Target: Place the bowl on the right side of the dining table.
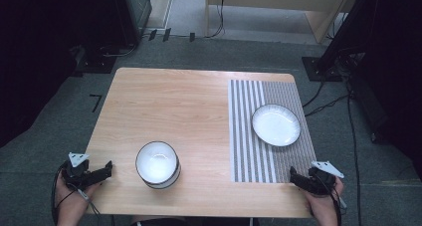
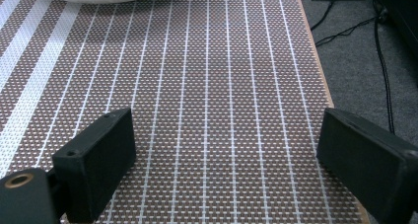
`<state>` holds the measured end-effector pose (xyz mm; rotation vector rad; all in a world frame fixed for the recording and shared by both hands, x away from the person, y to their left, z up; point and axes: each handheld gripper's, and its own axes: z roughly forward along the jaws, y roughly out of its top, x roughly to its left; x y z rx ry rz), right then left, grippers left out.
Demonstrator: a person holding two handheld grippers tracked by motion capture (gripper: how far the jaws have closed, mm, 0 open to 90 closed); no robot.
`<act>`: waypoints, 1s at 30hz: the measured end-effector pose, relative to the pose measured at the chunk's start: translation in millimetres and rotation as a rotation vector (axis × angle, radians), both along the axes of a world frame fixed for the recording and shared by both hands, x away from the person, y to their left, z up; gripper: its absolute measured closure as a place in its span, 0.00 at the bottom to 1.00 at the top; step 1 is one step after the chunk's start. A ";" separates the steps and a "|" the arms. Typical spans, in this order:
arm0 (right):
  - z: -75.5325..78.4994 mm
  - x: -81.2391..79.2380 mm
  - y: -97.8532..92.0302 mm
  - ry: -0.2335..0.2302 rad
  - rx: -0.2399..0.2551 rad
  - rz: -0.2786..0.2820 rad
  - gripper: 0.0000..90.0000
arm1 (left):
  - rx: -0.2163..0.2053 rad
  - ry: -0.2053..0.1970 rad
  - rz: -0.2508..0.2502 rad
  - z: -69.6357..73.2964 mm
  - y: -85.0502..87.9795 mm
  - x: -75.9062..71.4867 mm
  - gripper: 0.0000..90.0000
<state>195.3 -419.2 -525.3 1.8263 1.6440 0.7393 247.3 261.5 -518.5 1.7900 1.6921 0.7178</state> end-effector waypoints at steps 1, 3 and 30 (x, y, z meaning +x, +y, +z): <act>0.0 0.0 0.0 0.000 0.000 0.000 0.08 | 0.000 0.000 0.000 0.0 0.0 0.1 0.05; 0.1 -0.1 0.3 0.001 0.000 -0.002 0.09 | 0.000 0.000 0.000 0.0 0.0 0.0 0.05; 51.2 -1.4 42.8 -0.156 0.053 0.025 0.09 | 0.000 0.000 0.000 0.0 0.0 0.1 0.05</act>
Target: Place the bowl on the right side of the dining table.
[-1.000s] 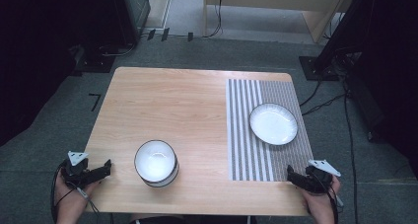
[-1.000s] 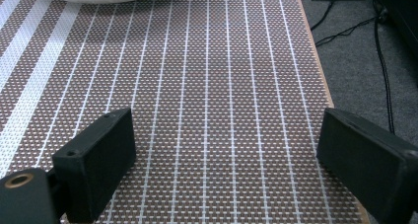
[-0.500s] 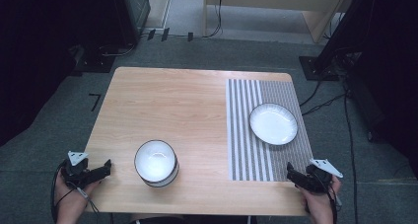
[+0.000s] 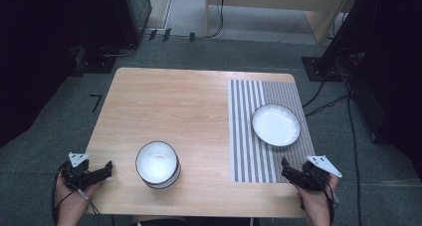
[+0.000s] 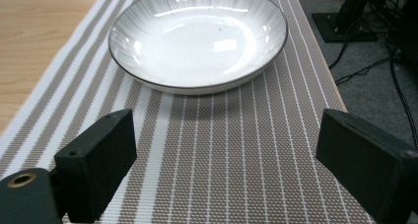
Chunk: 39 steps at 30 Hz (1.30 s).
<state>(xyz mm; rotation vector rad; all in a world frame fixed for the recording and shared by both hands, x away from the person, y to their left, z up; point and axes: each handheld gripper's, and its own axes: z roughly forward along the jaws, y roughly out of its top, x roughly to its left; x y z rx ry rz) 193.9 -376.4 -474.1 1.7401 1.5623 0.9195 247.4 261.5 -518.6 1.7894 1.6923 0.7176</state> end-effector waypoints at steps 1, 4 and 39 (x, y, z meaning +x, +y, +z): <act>1.6 0.2 1.3 -0.004 0.006 0.002 0.09 | 0.000 0.000 0.000 0.0 0.0 0.0 0.05; 5.8 0.3 5.3 -0.013 0.012 0.009 0.09 | 0.000 0.000 0.000 0.0 0.0 0.0 0.05; 34.7 8.8 58.9 -0.051 0.045 0.103 0.08 | 0.000 0.000 0.000 0.0 0.0 0.0 0.05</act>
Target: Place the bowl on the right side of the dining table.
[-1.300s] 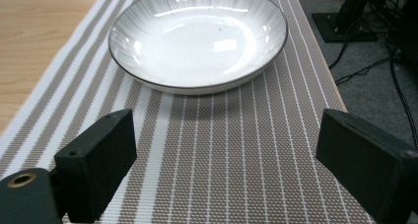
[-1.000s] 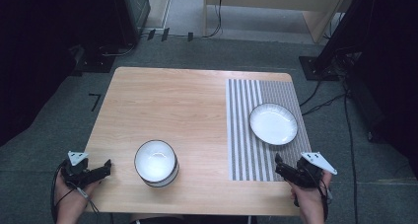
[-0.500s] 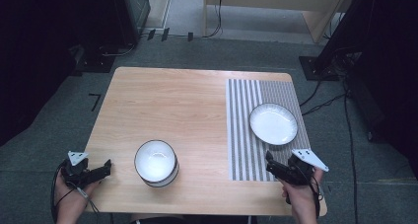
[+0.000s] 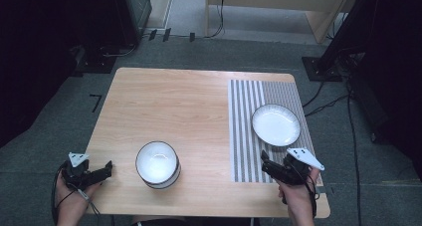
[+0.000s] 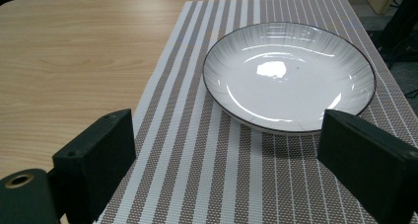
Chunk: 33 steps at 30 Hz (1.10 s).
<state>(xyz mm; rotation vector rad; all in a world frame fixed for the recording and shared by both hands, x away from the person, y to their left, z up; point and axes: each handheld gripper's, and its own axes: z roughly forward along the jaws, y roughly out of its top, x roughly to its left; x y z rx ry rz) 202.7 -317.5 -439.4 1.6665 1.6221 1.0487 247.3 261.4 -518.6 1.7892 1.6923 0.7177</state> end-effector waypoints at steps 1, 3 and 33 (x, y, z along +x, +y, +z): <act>0.4 0.2 0.9 -0.002 -0.002 0.002 0.08 | 0.000 0.000 0.000 0.0 0.0 0.0 0.05; 1.7 0.7 2.8 -0.002 -0.001 0.002 0.08 | 0.000 0.000 0.000 0.0 0.0 0.0 0.05; 5.4 7.7 32.2 0.006 -0.005 0.050 0.08 | 0.000 0.000 0.000 0.0 0.0 0.0 0.05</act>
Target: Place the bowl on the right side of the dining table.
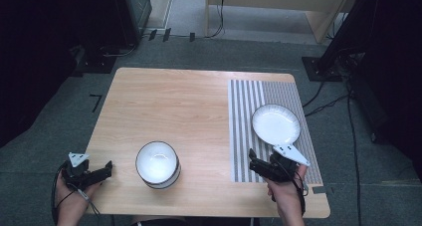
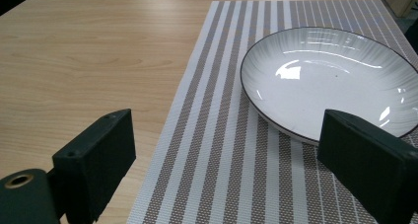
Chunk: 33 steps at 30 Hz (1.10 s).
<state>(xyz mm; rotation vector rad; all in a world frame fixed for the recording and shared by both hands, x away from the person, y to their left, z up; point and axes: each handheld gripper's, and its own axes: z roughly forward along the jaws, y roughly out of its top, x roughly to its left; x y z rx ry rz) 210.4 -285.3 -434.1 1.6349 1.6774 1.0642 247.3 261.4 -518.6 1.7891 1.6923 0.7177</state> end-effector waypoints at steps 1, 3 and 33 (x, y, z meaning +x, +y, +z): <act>-0.1 0.3 1.4 0.000 -0.003 0.005 0.08 | 0.000 0.000 0.000 0.0 0.0 0.0 0.05; 0.4 0.7 3.7 0.000 0.000 0.007 0.08 | 0.000 0.000 0.000 0.0 0.0 0.0 0.05; 4.5 8.2 41.1 -0.006 0.009 0.072 0.08 | 0.000 0.000 0.000 0.1 0.1 0.0 0.05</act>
